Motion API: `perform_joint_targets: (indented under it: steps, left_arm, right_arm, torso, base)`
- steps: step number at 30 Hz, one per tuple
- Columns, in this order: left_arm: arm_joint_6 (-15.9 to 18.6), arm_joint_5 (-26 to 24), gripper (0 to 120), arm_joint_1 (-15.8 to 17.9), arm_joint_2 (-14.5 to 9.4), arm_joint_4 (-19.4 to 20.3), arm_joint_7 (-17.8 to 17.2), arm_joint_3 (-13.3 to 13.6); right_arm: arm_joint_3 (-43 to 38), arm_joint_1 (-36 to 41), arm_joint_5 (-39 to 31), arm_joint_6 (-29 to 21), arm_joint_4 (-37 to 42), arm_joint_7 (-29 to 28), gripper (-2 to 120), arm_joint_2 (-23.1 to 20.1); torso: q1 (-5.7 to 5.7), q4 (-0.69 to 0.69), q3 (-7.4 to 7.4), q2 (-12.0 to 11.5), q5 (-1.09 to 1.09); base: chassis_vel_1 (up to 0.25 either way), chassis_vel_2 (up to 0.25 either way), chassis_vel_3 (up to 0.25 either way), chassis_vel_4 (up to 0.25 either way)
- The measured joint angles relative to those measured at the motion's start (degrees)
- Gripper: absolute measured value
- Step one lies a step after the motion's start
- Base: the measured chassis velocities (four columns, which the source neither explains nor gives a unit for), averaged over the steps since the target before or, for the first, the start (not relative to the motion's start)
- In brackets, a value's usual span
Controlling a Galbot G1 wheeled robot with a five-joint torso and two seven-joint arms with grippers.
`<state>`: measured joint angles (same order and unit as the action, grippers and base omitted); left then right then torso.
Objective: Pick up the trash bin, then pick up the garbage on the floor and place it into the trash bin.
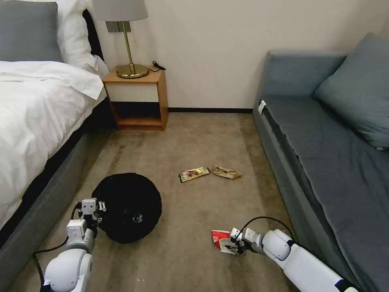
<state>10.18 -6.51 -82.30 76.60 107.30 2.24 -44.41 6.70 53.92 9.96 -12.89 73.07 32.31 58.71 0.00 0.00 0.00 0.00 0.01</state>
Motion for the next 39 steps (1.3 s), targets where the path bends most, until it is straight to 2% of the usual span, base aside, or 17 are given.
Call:
perform_joint_targets:
  steps: [1, 5, 7, 8, 9, 16, 19, 23, 27, 28, 31, 35, 39]
  left_arm:
    - [0.0, 0.0, 3, 0.0, 0.0, 0.0, 0.0, 0.0]
    - [0.0, 0.0, 3, -0.5, -0.2, 0.4, 0.3, -0.1]
    - [0.0, 0.0, 3, -0.6, -0.2, 0.5, 0.4, -0.1]
    - [0.0, 0.2, 3, -0.8, -0.1, 0.7, 0.5, 0.0]
    - [0.0, 0.3, 3, -0.9, -0.1, 0.8, 0.6, 0.0]
    - [0.0, 0.5, 3, -1.1, 0.1, 1.2, 0.7, 0.1]
    - [0.2, -0.4, 3, -1.8, 0.1, 2.6, 0.7, 0.4]
    - [0.3, -0.6, 3, -2.1, 0.1, 3.5, 0.8, 0.5]
    - [0.4, -0.5, 3, -2.1, 0.2, 3.7, 0.8, 0.4]
    - [0.4, -0.5, 3, -2.1, 0.2, 3.7, 0.8, 0.4]
    - [0.3, -0.4, 3, -2.2, 0.5, 3.7, 0.8, 0.3]
    - [0.1, -0.1, 3, -2.2, 1.1, 3.3, 0.7, 0.3]
    - [-0.4, 0.3, 3, -2.5, 1.8, 2.8, 0.7, 0.5]
  right_arm:
    - [0.0, 0.0, 0.0, 0.0, 0.0, 0.0, 30, 0.0]
    - [-0.5, -0.1, 0.2, 1.2, -0.3, 0.0, 13, 0.1]
    - [-0.6, -0.2, 0.2, 1.3, -0.3, 0.0, 11, 0.1]
    - [-0.8, -0.2, 0.2, 1.4, -0.2, 0.1, 3, 0.1]
    - [-1.0, -0.2, 0.2, 1.6, 0.0, 0.1, 0, 0.1]
    - [-2.4, -0.6, -0.8, 3.7, 0.0, 0.3, 0, 0.7]
    - [-3.7, -1.8, -5.4, 7.5, -1.2, -3.5, 0, 3.3]
    - [-4.1, -2.7, -8.7, 9.3, -1.4, -7.5, 0, 5.5]
    - [-2.6, -5.2, -16.4, 14.0, -0.1, -17.5, 0, 10.7]
    - [-2.6, -5.2, -16.4, 14.0, -0.1, -17.5, 0, 10.7]
    - [0.9, -7.6, -22.0, 20.1, -0.1, -22.5, 0, 13.5]
    - [3.9, -9.1, -27.7, 24.9, 0.1, -22.5, 0, 15.6]
    - [6.5, -9.2, -34.3, 28.4, 2.0, -19.4, 0, 17.4]
  torso:
    - [0.00, 0.00, 0.00, 0.0, 0.00]
    - [0.00, 0.00, 0.00, 0.0, 0.00]
    - [0.00, 0.00, 0.00, 0.0, 0.00]
    - [0.00, 0.00, 0.00, 0.0, 0.00]
    - [0.00, 0.00, 0.00, 0.0, 0.00]
    - [0.00, -0.01, 0.00, 0.0, -0.01]
    - [0.00, 0.00, 0.01, 0.0, -0.01]
    - [0.00, 0.00, 0.01, 0.0, -0.01]
    - [0.00, 0.00, 0.01, 0.0, -0.03]
    - [0.00, 0.00, 0.01, 0.0, -0.03]
    - [0.00, 0.01, 0.01, 0.0, -0.03]
    - [0.00, 0.02, 0.01, 0.0, -0.03]
    - [0.00, 0.00, 0.00, 0.0, -0.03]
  base:
    - [0.000, 0.000, 0.000, 0.000]
    - [0.000, 0.000, 0.000, 0.000]
    - [0.000, 0.000, 0.000, 0.000]
    - [0.000, 0.000, 0.000, 0.000]
    - [0.000, 0.000, 0.000, 0.000]
    - [0.000, 0.000, 0.000, 0.000]
    - [0.000, 0.000, 0.000, 0.000]
    - [0.000, 0.000, 0.000, 0.000]
    - [0.000, 0.000, 0.000, 0.000]
    - [0.000, 0.000, 0.000, 0.000]
    - [0.000, 0.000, 0.000, 0.000]
    - [0.000, 0.000, 0.000, 0.000]
    - [0.000, 0.000, 0.000, 0.000]
